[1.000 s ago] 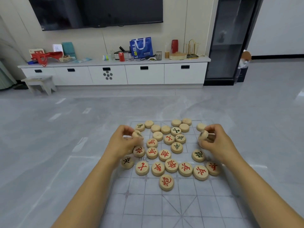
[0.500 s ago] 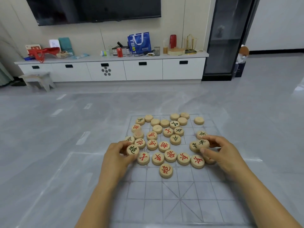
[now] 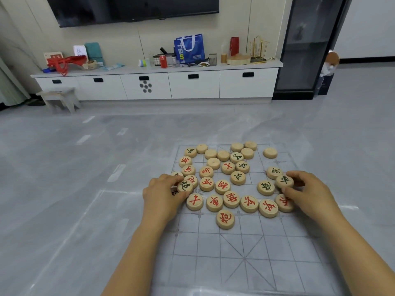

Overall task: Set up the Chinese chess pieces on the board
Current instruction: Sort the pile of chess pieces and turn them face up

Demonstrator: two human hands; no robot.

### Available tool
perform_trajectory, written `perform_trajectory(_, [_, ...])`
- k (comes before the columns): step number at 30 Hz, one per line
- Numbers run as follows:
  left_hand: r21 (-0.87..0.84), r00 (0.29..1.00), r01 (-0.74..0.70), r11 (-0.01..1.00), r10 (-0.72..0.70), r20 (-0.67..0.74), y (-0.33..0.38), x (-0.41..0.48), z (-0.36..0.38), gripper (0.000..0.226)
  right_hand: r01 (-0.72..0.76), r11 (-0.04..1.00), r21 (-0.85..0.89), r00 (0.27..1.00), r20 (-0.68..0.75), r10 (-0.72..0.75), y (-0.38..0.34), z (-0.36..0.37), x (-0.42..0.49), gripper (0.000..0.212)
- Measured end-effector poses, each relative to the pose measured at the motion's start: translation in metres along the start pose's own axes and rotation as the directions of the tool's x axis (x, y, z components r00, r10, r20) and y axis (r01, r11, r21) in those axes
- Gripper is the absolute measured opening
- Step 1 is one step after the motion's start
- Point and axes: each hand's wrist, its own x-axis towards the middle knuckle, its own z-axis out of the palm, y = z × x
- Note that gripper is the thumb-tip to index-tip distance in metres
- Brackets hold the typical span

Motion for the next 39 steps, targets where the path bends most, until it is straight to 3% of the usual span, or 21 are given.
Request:
perform_trajectory(9, [-0.079, 0.998, 0.038, 0.996, -0.035, 0.045, -0.006, 0.000, -0.006, 0.039, -0.029, 0.999, 0.046, 0.999, 0.039, 0.028, -0.004, 0.001, -0.002, 0.044])
perform_trajectory(15, [-0.109, 0.993, 0.115, 0.987, -0.117, -0.013, -0.012, 0.004, -0.008, 0.041, 0.032, 0.992, 0.120, 0.999, -0.015, -0.031, -0.015, 0.004, -0.008, 0.040])
perform_trajectory(23, [-0.058, 0.968, 0.211, 0.976, -0.217, -0.128, -0.024, 0.008, -0.015, 0.037, 0.031, 0.999, 0.019, 0.999, -0.027, -0.031, -0.019, 0.003, 0.001, 0.043])
perform_trajectory(28, [-0.025, 0.972, 0.233, 0.972, -0.233, -0.022, -0.031, 0.010, -0.016, 0.039, 0.145, 0.969, -0.198, 0.988, 0.078, -0.132, -0.044, 0.020, 0.018, 0.041])
perform_trajectory(32, [-0.038, 0.981, 0.194, 0.980, -0.193, 0.026, -0.029, 0.012, -0.015, 0.036, 0.141, 0.920, -0.365, 0.985, 0.150, -0.091, -0.047, 0.028, 0.027, 0.043])
perform_trajectory(36, [-0.091, 0.984, 0.177, 0.980, -0.176, 0.017, -0.027, 0.013, -0.014, 0.039, 0.135, 0.919, -0.369, 0.979, 0.194, -0.066, -0.038, 0.028, 0.034, 0.045])
perform_trajectory(39, [-0.092, 0.988, 0.157, 0.983, -0.157, 0.012, -0.024, 0.012, -0.012, 0.038, 0.153, 0.950, -0.272, 0.984, 0.130, -0.121, -0.038, 0.028, 0.047, 0.037])
